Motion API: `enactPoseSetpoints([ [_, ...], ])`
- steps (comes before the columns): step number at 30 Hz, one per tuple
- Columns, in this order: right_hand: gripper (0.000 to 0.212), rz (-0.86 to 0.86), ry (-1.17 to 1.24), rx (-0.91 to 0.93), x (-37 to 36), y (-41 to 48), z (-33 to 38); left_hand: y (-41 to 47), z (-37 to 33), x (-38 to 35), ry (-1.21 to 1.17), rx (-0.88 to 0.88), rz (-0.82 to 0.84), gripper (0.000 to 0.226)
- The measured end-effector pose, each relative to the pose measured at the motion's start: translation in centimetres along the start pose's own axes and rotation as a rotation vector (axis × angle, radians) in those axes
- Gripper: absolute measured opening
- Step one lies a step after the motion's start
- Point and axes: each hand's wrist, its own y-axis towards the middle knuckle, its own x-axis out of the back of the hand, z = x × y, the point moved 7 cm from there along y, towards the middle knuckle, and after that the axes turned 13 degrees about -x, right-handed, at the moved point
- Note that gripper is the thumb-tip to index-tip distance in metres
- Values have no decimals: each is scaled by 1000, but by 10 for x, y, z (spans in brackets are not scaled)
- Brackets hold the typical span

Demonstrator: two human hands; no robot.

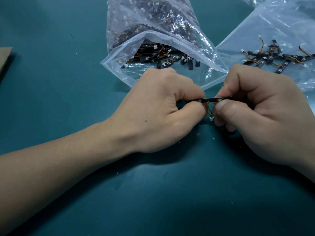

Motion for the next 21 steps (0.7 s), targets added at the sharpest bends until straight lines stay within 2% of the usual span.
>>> enactPoseSetpoints([
  [17,14,16,24,6,-1,-1,-1,-1,1,-1,-50,31,1,27],
  [21,14,5,128,-18,0,0,-2,-2,2,3,-122,66,-56,21],
])
